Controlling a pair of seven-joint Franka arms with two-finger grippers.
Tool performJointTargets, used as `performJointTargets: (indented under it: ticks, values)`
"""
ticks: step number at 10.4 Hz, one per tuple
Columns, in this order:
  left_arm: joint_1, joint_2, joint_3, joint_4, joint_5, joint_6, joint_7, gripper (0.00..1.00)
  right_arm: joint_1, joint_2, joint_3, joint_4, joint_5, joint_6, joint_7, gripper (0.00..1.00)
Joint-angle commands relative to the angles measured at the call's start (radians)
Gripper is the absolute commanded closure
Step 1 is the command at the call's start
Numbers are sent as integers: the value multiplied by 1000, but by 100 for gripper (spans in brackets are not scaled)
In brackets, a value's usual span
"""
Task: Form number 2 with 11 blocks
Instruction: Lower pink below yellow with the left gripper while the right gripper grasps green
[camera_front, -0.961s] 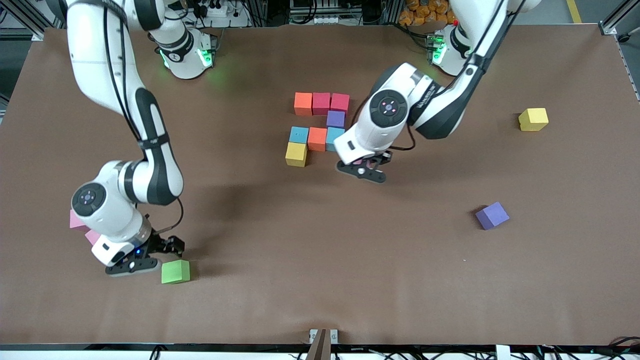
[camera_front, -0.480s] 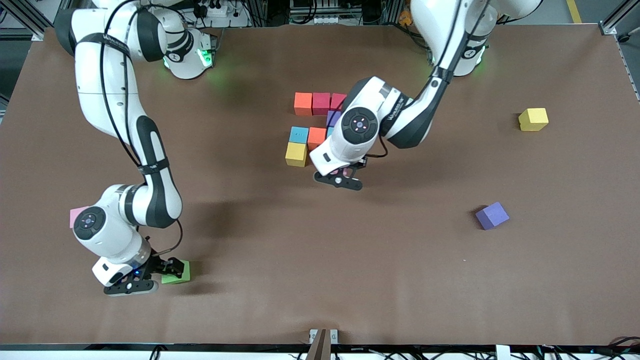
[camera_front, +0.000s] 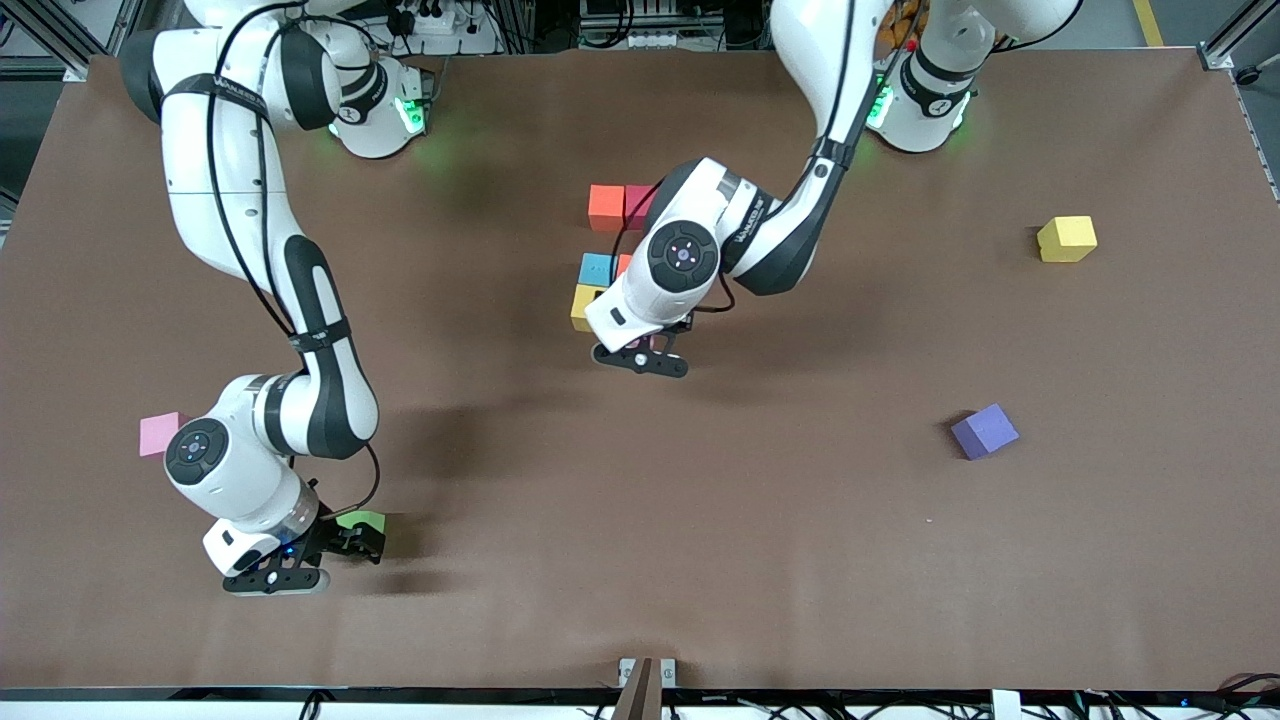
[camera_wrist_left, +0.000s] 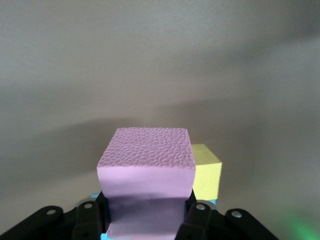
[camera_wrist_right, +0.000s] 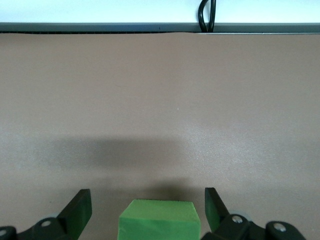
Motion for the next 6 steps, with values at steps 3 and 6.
performJointTargets:
  ticks: [3, 6]
  values:
    - [-68, 95, 126, 67, -185, 41, 45, 66, -17, 19, 11, 36, 5, -15, 42, 0]
    - [-92, 136, 145, 67, -274, 119, 60, 66, -40, 19, 11, -4, 8, -5, 39, 0]
